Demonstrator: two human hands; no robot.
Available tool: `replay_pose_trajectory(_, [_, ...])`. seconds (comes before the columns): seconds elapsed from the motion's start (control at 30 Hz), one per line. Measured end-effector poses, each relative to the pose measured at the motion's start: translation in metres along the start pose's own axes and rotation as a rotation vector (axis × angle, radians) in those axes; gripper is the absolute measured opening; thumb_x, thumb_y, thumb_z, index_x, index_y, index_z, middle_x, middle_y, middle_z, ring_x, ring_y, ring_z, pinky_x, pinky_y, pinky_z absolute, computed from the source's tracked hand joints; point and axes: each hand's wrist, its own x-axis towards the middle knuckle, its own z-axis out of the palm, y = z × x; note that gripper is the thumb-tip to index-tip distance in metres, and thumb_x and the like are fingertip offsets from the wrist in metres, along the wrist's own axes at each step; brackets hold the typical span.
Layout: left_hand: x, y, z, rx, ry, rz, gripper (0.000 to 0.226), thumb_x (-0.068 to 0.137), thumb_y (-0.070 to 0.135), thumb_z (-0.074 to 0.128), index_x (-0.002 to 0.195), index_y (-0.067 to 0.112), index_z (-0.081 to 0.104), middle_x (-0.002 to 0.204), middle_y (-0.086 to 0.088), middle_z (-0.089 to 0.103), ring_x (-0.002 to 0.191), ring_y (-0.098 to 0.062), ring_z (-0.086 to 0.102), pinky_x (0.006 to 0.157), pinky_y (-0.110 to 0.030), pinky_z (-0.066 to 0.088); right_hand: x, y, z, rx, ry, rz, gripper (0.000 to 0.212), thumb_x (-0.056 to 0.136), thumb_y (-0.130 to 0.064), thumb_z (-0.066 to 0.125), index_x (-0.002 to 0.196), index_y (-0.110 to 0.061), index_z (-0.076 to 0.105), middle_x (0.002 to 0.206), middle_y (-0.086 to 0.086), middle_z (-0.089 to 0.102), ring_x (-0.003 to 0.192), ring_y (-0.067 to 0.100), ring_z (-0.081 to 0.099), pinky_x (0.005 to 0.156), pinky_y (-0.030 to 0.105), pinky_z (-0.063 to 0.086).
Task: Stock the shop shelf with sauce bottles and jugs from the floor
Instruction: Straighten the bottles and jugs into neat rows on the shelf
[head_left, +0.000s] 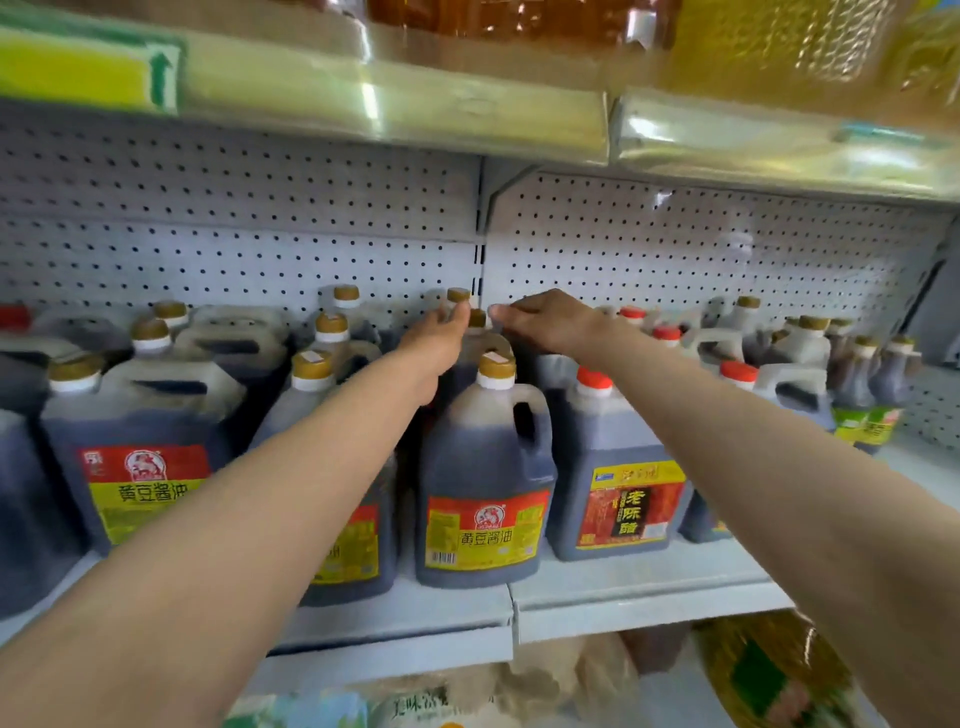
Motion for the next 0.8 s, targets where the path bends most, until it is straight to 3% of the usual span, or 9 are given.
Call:
replay_pose_trajectory(0.07, [0.013, 0.002, 0.001, 0.037, -0.021, -0.043, 0.065, 0.100, 0.059, 0.039, 0.153, 0.022, 0.033, 0.160, -0.008, 0.030, 0.145, -0.029, 0.030, 0.115, -0.040, 0.027, 0.015, 0.003, 0.001, -0.069, -0.109, 0.022, 0.054, 0.100, -0.059, 0.043, 0.105, -0.012, 0.068, 0.099, 0.004, 0.062, 0.095, 0.021, 0.056, 0.080, 0.031, 0.041])
replay_pose_trajectory(0.13, [0.022, 0.003, 0.002, 0.059, -0.031, -0.079, 0.069, 0.098, 0.062, 0.041, 0.154, 0.021, 0.033, 0.161, -0.009, 0.029, 0.145, -0.030, 0.029, 0.115, -0.040, 0.027, 0.028, 0.009, 0.003, -0.065, -0.174, 0.039, 0.053, 0.097, -0.064, 0.044, 0.095, -0.015, 0.063, 0.092, 0.004, 0.059, 0.091, 0.024, 0.055, 0.083, 0.032, 0.045])
replay_pose_trajectory(0.2, [0.027, 0.004, 0.004, 0.052, -0.035, -0.130, 0.075, 0.096, 0.064, 0.043, 0.154, 0.019, 0.030, 0.162, -0.010, 0.026, 0.147, -0.031, 0.027, 0.115, -0.042, 0.027, 0.040, 0.019, 0.007, -0.028, -0.219, 0.037, 0.062, 0.088, -0.071, 0.051, 0.093, -0.011, 0.064, 0.093, 0.014, 0.064, 0.091, 0.033, 0.062, 0.094, 0.046, 0.053])
replay_pose_trajectory(0.3, [0.029, 0.003, 0.004, 0.048, -0.052, -0.189, 0.081, 0.092, 0.068, 0.047, 0.154, 0.019, 0.031, 0.162, -0.011, 0.026, 0.147, -0.032, 0.027, 0.115, -0.044, 0.027, 0.049, 0.026, 0.010, -0.030, -0.240, 0.024, 0.063, 0.086, -0.069, 0.058, 0.101, -0.008, 0.066, 0.105, 0.023, 0.068, 0.102, 0.040, 0.066, 0.094, 0.055, 0.055])
replay_pose_trajectory(0.47, [0.030, 0.002, 0.005, 0.083, -0.048, -0.175, 0.079, 0.093, 0.070, 0.041, 0.155, 0.022, 0.028, 0.162, -0.009, 0.025, 0.148, -0.031, 0.025, 0.115, -0.045, 0.026, 0.060, 0.031, 0.012, 0.009, -0.214, 0.010, 0.056, 0.091, -0.057, 0.063, 0.100, -0.002, 0.066, 0.094, 0.017, 0.070, 0.091, 0.034, 0.071, 0.082, 0.043, 0.061])
replay_pose_trajectory(0.8, [0.033, 0.000, 0.003, 0.122, -0.056, -0.175, 0.071, 0.097, 0.066, 0.036, 0.155, 0.026, 0.029, 0.163, -0.008, 0.023, 0.149, -0.034, 0.021, 0.115, -0.053, 0.025, 0.064, 0.034, 0.011, 0.102, -0.265, 0.005, 0.061, 0.090, -0.053, 0.066, 0.111, 0.005, 0.063, 0.101, 0.018, 0.070, 0.091, 0.030, 0.072, 0.085, 0.039, 0.062])
